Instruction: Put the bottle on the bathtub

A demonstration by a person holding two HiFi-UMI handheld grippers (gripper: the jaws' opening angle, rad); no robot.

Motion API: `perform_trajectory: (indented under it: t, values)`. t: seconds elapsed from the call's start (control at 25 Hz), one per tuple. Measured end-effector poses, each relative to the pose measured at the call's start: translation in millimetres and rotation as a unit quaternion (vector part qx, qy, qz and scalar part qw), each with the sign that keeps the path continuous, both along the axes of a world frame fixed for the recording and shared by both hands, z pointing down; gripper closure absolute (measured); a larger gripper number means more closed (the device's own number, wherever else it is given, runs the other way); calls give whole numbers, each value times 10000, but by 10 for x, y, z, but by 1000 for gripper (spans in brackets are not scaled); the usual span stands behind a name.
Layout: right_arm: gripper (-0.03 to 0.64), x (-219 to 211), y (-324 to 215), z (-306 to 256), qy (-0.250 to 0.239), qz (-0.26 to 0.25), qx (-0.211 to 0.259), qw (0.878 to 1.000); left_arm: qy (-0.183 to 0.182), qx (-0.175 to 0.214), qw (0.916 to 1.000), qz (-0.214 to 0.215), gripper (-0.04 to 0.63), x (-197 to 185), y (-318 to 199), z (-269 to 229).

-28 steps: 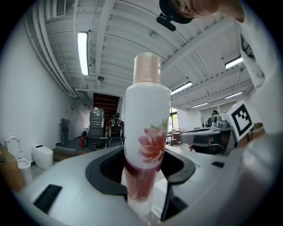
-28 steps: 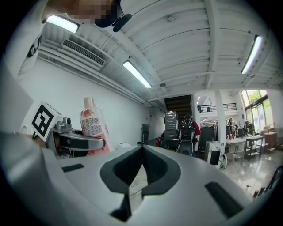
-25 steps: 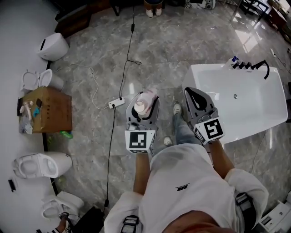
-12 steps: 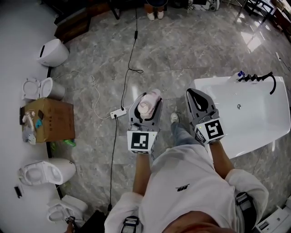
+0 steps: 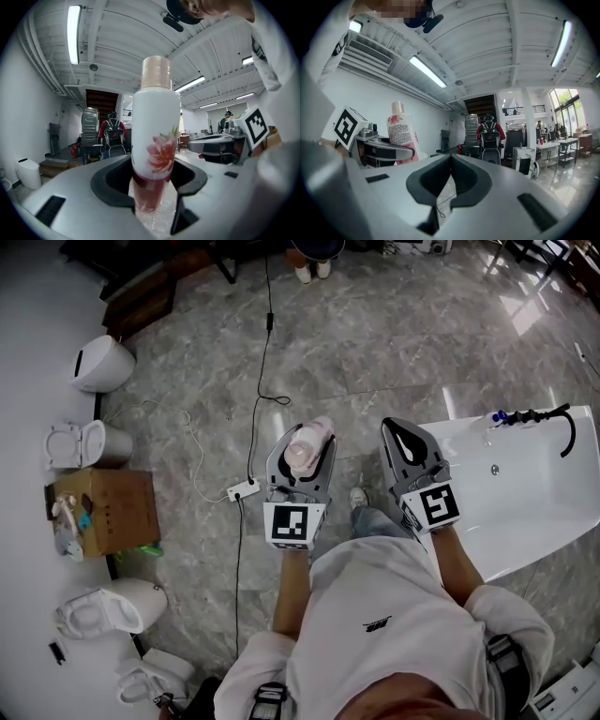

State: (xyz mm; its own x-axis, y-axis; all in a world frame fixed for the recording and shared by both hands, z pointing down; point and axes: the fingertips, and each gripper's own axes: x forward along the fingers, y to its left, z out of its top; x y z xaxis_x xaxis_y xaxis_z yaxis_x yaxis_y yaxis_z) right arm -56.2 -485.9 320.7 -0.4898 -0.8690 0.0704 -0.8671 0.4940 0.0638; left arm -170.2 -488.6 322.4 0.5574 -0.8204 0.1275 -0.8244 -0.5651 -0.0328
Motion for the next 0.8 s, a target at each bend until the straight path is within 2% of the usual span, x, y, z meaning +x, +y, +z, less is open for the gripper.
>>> perform_trajectory:
  t: [0.24,0.48,0.64,0.8]
  values:
    - [623,446,-402,107,-7,472,-90,9988,24,-8,9989,463,371,508,-556,52]
    - [623,1008,-644,234,9,1303,-211,9912,68,-141,9911,1324,371,1169,-984,203]
    - [623,1446,-752,376,68,1989,-313,9795,46,-255,9788,2032,371,1680,-1192,380]
    - [623,1889,-827,548,-27,2780,-488,9593,-1,-412,9579,2842,371,2199,-1338,523]
